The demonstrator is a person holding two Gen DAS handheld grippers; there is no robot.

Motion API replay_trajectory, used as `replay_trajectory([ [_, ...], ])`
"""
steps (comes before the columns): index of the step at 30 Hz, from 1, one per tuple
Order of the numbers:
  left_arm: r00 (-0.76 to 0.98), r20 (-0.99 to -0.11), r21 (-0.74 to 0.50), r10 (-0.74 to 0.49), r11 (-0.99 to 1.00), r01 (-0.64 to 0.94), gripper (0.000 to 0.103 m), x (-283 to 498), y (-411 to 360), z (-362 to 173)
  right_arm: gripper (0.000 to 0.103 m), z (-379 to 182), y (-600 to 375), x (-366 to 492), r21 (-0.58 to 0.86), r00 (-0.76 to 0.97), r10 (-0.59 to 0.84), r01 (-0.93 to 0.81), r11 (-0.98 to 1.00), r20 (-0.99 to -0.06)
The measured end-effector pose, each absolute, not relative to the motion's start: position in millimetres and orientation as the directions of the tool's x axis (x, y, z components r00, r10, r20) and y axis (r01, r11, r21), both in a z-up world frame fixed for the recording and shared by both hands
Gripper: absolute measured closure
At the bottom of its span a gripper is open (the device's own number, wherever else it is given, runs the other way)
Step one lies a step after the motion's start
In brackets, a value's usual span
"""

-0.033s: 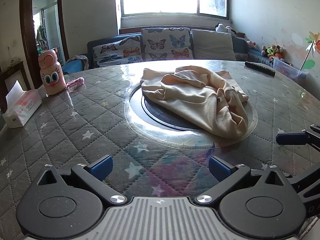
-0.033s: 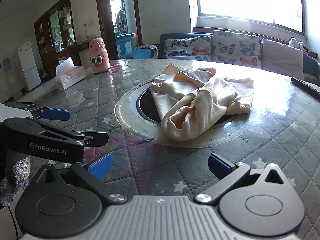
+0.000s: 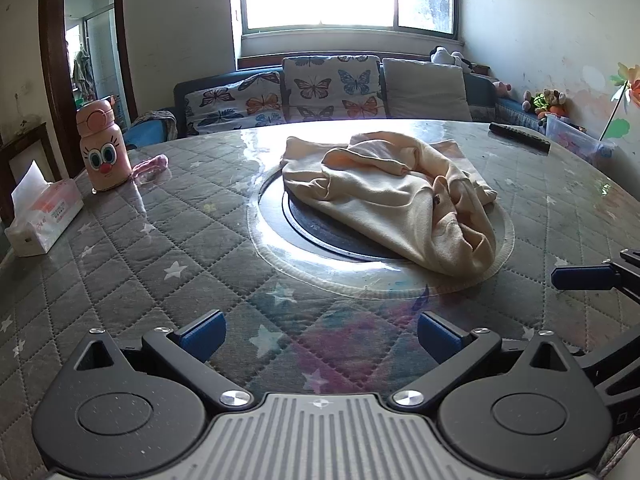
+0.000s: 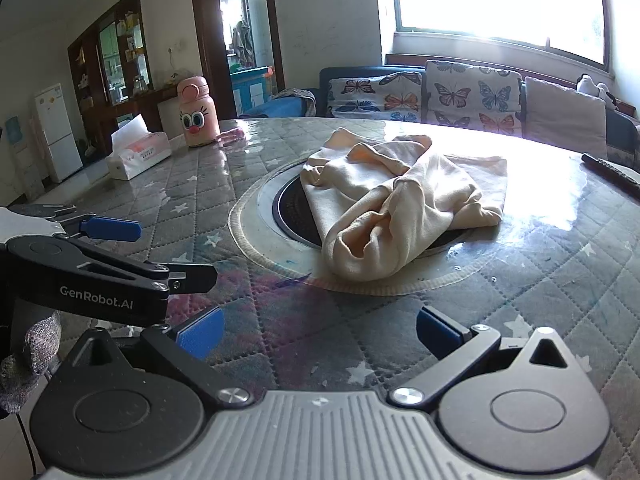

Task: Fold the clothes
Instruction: 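Move both grippers toward the crumpled cream sweatshirt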

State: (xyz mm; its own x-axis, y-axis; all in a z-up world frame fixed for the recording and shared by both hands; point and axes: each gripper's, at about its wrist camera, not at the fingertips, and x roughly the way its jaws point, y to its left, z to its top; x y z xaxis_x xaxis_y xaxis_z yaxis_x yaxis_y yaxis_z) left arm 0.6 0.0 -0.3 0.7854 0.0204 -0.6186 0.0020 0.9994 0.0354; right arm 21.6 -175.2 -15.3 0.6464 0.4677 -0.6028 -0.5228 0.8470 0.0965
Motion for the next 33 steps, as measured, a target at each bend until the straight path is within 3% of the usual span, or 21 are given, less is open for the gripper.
replay_trajectory([
  [33, 0.751, -0.66, 0.037, 0.013, 0.999, 0.015, 0.0, 20, -3, -10, 0.0, -23, -178, 34, 0.129, 0.622, 0.46, -0.502, 0.855, -0.633],
])
